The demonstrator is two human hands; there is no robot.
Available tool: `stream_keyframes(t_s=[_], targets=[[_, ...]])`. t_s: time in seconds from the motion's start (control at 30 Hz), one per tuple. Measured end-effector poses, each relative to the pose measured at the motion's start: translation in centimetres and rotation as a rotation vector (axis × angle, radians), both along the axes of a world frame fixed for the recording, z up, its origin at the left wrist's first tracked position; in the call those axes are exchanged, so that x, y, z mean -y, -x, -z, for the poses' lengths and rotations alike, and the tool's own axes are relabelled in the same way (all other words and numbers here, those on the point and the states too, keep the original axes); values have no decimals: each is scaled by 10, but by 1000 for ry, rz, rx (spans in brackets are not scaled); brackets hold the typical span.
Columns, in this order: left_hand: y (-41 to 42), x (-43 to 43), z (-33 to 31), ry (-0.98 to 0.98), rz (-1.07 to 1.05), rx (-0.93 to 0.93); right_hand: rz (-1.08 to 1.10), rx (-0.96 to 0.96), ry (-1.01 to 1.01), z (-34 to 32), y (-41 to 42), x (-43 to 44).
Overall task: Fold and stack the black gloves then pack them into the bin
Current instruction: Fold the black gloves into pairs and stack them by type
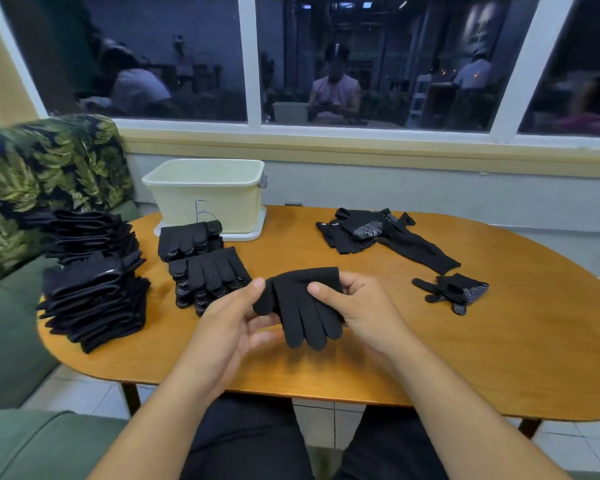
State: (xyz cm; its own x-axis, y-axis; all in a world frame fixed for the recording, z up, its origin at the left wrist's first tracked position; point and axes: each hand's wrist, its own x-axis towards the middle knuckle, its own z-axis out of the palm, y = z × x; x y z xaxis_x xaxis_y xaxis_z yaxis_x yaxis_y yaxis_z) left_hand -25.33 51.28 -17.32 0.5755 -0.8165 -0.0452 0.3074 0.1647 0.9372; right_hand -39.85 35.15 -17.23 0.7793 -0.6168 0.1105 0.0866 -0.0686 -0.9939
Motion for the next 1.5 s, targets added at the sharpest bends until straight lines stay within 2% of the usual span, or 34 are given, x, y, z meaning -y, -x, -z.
stream_keyframes(t_s=[0.13,0.27,0.4,0.6,0.7,0.77,1.0,1.23,1.33,1.43,1.5], targets=[[-12,-21,3,-54,-81,163,-57,-5,-58,1,-25,-14],[-31,-32,-3,-67,-311,233,-120,2,-187,-2,-50,-25],[-51,-39,-13,-50,-490,307,-52,54,-214,-6,-81,-34],[-86,-35,-16,-88,-496,285,-6,-8,-91,-12,-126,-30],[-106,-27,-22,-109,-487,235,11,-35,-122,-25,-148,-26],[-120,-21,-23,-164,-475,268,22,-54,-141,-33,-161,-23],[-136,-11,-15,-512,-448,615,41,-214,-95,-21,-187,-19],[-136,-6,-3,-644,-438,857,66,-292,129,-7,-185,-16],[-130,-6,3,-673,-515,1153,120,-285,231,-5,-176,-9],[-126,0,4,-576,-594,1501,193,-313,288,-2,-159,4],[-126,10,5,-546,-485,1611,235,-336,309,4,-145,15]])
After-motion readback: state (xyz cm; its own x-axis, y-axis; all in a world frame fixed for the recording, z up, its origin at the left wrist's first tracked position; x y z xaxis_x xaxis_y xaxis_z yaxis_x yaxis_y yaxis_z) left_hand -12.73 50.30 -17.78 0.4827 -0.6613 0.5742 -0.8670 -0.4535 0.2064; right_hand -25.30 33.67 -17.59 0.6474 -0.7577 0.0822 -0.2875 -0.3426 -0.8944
